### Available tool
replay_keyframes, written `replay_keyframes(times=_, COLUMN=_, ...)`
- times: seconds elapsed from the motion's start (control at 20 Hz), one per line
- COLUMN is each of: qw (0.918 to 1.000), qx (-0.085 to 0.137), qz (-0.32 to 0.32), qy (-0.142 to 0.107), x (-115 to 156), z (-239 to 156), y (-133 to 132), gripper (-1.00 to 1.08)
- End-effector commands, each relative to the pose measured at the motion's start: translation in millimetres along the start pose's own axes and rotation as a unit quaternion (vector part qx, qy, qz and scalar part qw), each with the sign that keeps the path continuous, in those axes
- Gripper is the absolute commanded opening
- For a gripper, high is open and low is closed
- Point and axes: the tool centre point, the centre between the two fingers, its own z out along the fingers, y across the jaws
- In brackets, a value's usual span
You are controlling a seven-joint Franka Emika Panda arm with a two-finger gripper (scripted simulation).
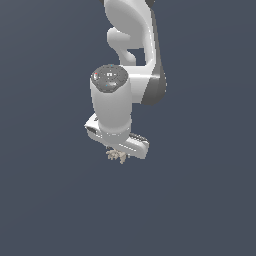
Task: Pick up the object and move it to a goal position.
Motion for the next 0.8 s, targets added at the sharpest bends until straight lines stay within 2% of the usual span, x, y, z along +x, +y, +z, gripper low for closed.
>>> replay_keyframes(times=0.0, qw=1.0000, qx=0.000, qz=0.000, qy=-0.001, x=10, z=-13, y=1, gripper=-1.00)
replay_keyframes(times=0.35, qw=1.0000, qx=0.000, qz=0.000, qy=-0.001, x=28, z=-34, y=4, gripper=-1.00)
replay_keyframes(times=0.75, qw=1.0000, qx=0.000, qz=0.000, qy=-0.001, x=35, z=-41, y=4, gripper=-1.00)
